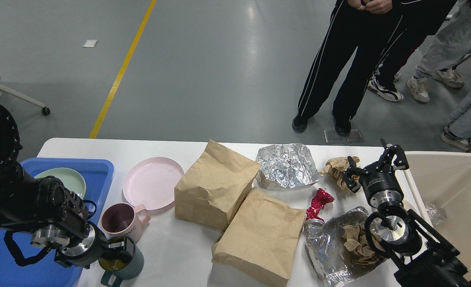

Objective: Tidy desktop
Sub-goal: 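Grasp the teal mug with the left gripper, then carry the teal mug onto the blue tray and release it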

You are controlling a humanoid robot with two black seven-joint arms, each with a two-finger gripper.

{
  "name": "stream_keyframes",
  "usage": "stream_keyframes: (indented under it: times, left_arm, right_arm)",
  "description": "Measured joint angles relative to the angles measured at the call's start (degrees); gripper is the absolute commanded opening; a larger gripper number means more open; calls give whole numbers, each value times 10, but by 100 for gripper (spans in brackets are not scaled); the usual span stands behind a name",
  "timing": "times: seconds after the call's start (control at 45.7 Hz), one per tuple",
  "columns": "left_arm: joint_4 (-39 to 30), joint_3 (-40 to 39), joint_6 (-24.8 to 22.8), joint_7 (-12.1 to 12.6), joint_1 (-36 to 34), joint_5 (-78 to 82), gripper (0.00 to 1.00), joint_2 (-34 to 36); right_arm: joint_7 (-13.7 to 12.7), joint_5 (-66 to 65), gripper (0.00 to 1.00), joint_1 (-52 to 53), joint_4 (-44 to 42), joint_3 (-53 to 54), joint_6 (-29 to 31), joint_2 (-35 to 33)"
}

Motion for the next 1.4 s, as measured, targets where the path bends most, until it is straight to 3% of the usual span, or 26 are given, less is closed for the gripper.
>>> stream_keyframes:
  times: [0.197,0.306,0.547,0.876,1.029,1.16,1.335,1.401]
  left_arm:
    - [9,-3,6,0,11,16,52,0]
    - [15,-13,6,0,17,22,31,2]
    - [18,-18,2,3,20,23,1,4]
    - [10,-10,-32,3,10,23,0,9]
    - [-50,7,-55,0,-71,23,0,15]
    - [-119,34,-134,-2,-225,22,0,23]
    - [-135,56,-339,-6,-439,22,0,24]
    - [-135,57,-391,-6,-498,22,0,19]
  right_arm:
    - [0,0,100,0,0,0,0,0]
    - [0,0,100,0,0,0,0,0]
    - [0,0,100,0,0,0,0,0]
    - [0,0,100,0,0,0,0,0]
    - [0,0,100,0,0,0,0,0]
    - [0,0,100,0,0,0,0,0]
    - [0,0,100,0,0,0,0,0]
    - [0,0,100,0,0,0,0,0]
